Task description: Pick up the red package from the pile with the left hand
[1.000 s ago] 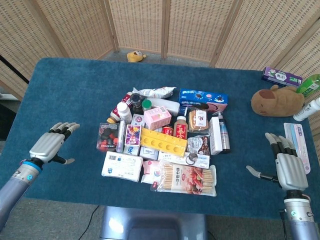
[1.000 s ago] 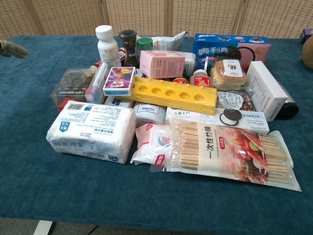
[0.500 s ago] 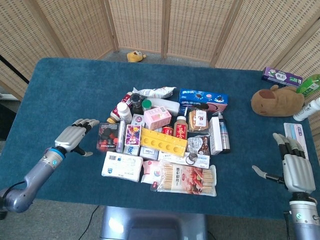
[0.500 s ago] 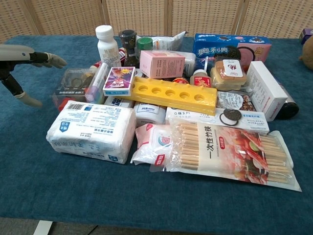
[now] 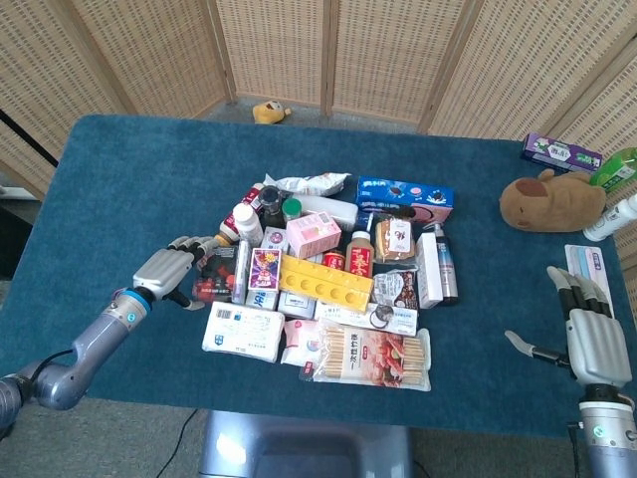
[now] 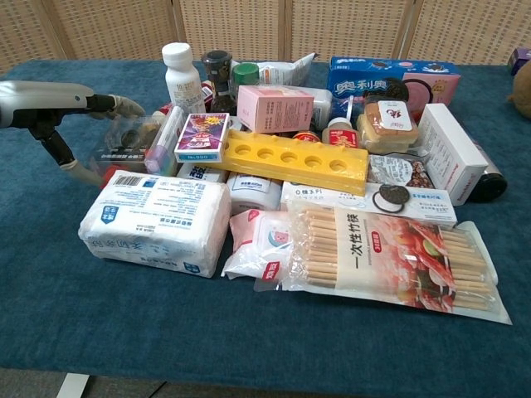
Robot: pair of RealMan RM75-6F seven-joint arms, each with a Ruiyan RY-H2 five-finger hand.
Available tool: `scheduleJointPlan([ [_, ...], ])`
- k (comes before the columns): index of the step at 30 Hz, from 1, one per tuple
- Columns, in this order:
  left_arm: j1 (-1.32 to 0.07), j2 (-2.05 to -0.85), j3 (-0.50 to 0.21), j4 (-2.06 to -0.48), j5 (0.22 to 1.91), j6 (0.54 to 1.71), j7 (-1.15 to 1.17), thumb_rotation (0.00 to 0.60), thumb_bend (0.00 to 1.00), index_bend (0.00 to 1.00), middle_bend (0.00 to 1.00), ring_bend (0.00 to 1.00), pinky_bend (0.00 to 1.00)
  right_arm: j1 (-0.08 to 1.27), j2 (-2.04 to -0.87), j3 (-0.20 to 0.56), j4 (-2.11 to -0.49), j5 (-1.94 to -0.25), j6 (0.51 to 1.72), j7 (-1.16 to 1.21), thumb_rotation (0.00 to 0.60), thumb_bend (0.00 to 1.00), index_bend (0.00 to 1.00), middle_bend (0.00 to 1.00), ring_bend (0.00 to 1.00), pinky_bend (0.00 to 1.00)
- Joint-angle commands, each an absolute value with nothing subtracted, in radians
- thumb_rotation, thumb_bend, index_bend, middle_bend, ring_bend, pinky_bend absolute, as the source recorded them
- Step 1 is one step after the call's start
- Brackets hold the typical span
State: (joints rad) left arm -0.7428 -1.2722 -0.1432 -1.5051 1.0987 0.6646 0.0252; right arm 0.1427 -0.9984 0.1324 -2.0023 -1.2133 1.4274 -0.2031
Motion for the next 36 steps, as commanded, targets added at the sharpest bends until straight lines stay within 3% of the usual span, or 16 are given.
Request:
scheduleJointPlan([
  [1,-0.741,-1.287,-0.141,-1.490,1.101,0.689,0.032,0.600,0.00,0.15,0.12,0.18,0.00,0.139,-0.996,0.130,-2.000,-1.217,1.430,-0.198,0.331,0.06,0.00,0.00,0.00,0.00],
  [3,-0.735,-1.302,-0.141,-1.475,1.102,0.722,0.044,0.600,0.00,0.25,0.24,0.34,0.03,0.134,-0.994,0.129,-1.998,-1.220,1.433,-0.192,0.331,0.06,0.00,0.00,0.00,0.00],
  [5,-0.728,-1.316,-0.139,-1.462,1.105,0.756,0.060,0.600,0.00,0.33,0.34,0.46,0.16,0.130,-0.993,0.128,-1.996,-1.221,1.436,-0.187,0.332,0.06,0.00,0.00,0.00,0.00],
  [7,-0.723,-1.323,-0.137,-1.456,1.106,0.775,0.070,0.600,0.00,0.44,0.48,0.59,0.36,0.129,-0.991,0.128,-1.996,-1.220,1.435,-0.183,0.335,0.06,0.00,0.00,0.00,0.00],
  [11,-0.721,-1.324,-0.132,-1.446,1.097,0.777,0.077,0.600,0.00,0.54,0.62,0.73,0.51,0.128,-0.991,0.131,-1.994,-1.219,1.434,-0.180,0.335,0.06,0.00,0.00,0.00,0.00],
  [15,-0.705,-1.316,-0.142,-1.446,1.101,0.813,0.058,0.600,0.00,0.57,0.64,0.76,0.59,0.132,-0.996,0.131,-1.993,-1.218,1.428,-0.183,0.334,0.06,0.00,0.00,0.00,0.00],
  [25,-0.632,-1.216,-0.189,-1.519,1.201,0.961,-0.089,0.600,0.00,0.57,0.65,0.77,0.60,0.140,-1.011,0.136,-1.984,-1.209,1.415,-0.189,0.335,0.06,0.00,0.00,0.00,0.00],
  [36,-0.563,-1.045,-0.296,-1.690,1.294,1.152,-0.273,0.600,0.00,0.57,0.64,0.77,0.61,0.138,-1.031,0.128,-1.960,-1.225,1.406,-0.162,0.334,0.06,0.00,0.00,0.00,0.00],
])
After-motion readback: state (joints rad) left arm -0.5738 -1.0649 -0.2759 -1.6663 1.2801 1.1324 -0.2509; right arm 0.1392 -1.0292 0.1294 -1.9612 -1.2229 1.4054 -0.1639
